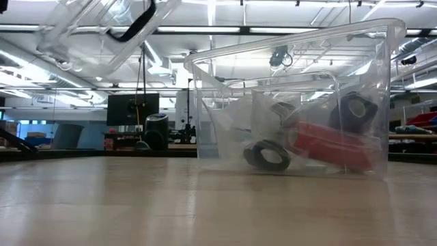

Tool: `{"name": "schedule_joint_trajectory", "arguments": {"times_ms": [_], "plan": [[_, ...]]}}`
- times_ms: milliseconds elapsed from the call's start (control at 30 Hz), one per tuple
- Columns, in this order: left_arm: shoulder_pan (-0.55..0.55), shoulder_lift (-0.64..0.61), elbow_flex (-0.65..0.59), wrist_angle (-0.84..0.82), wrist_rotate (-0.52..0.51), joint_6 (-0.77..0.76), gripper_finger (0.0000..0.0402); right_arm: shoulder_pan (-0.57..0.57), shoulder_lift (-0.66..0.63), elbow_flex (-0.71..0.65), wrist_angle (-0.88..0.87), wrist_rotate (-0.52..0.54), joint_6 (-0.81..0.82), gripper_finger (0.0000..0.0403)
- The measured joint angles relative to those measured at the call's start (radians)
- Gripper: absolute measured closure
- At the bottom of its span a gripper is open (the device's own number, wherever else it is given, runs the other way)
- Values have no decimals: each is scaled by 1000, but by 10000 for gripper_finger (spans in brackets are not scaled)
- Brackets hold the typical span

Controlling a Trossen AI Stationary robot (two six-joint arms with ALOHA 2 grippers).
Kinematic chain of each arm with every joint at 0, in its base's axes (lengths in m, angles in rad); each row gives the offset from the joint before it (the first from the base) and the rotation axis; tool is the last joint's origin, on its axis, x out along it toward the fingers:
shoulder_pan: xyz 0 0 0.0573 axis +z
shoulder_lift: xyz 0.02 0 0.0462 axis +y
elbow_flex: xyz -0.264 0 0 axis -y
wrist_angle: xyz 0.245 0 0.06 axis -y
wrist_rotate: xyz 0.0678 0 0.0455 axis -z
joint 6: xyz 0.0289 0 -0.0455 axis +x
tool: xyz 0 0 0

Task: Roll bandage
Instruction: Close the transparent bin with the transparent bin lid

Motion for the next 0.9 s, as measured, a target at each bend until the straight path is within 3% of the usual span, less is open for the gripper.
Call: {"name": "schedule_joint_trajectory", "arguments": {"times_ms": [100,267,400,600,900], "plan": [[5,3,-9,118,-11,120,401,-15,-10,-146,294,1,-32,251],[18,8,-33,383,-20,314,401,-68,68,-379,1055,-14,-219,248],[22,8,-63,583,-4,487,401,-115,181,-418,1429,-92,-312,248],[71,8,-103,688,78,516,401,-157,286,-303,1505,-168,-404,238],[94,9,-116,739,141,522,401,-203,323,-160,1444,-193,-412,182]]}}
